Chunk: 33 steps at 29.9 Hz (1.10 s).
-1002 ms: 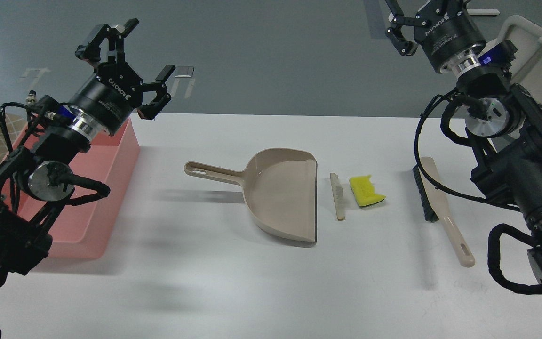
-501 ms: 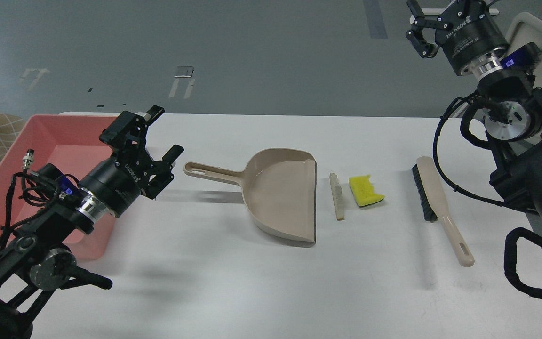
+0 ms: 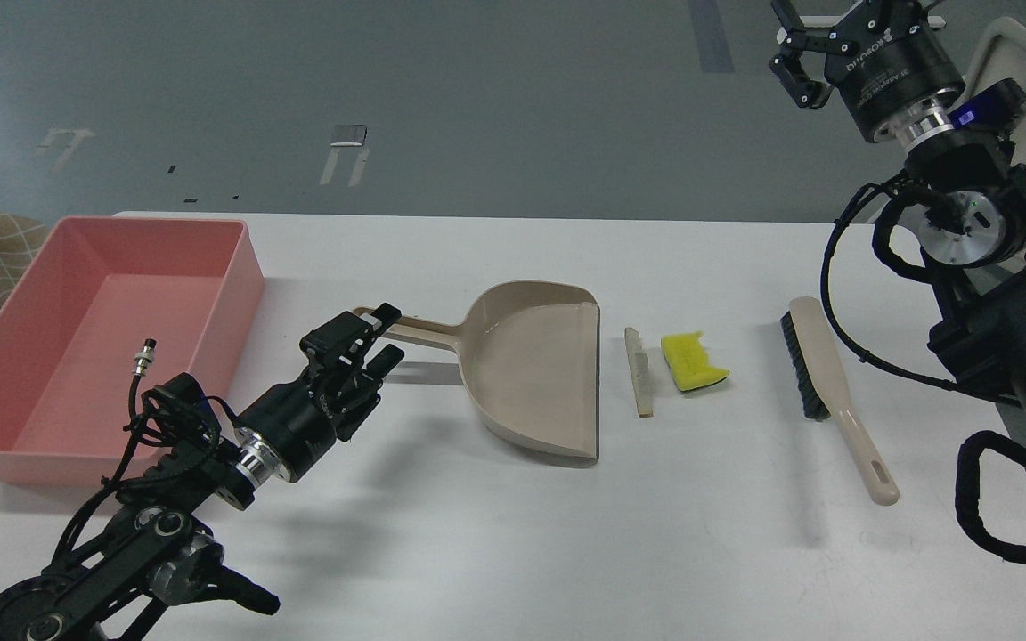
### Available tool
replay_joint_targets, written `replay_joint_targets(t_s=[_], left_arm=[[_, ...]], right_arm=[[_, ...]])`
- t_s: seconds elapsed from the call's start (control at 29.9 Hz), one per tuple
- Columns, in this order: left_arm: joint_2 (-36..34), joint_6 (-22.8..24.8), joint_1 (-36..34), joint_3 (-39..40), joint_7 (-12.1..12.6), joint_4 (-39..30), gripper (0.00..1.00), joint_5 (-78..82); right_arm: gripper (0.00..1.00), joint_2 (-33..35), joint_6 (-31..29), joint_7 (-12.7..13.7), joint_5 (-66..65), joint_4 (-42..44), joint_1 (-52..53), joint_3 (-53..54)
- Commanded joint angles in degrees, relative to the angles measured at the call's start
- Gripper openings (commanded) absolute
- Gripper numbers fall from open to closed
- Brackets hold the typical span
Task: Sweep and dump garbage into bin
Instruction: 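Move the left gripper down to the beige dustpan handle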
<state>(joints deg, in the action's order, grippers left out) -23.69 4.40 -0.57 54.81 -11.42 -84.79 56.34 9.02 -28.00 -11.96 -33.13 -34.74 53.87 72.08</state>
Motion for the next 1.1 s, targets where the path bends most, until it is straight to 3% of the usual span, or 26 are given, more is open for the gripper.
replay_joint_targets(t_s=[0.0,0.43,1.07], left_arm=[[1.1,-0.18,-1.88,-1.63,0.17,3.84,0.64,0.0],[5.84,-0.27,-8.21,-3.83,-0.26,13.24,0.64,-0.17],[7.17,-2.73,-12.43,-3.92,-0.27,15.62,0.64,-0.79]], right_arm=[[1.0,0.64,0.0,0.0,0.0,0.02,-0.17,-0.01],[1.0,0.64,0.0,0.0,0.0,0.11,-0.44,0.16],[1.0,1.79,0.0,0.0,0.0,0.46,-1.23,-0.19]])
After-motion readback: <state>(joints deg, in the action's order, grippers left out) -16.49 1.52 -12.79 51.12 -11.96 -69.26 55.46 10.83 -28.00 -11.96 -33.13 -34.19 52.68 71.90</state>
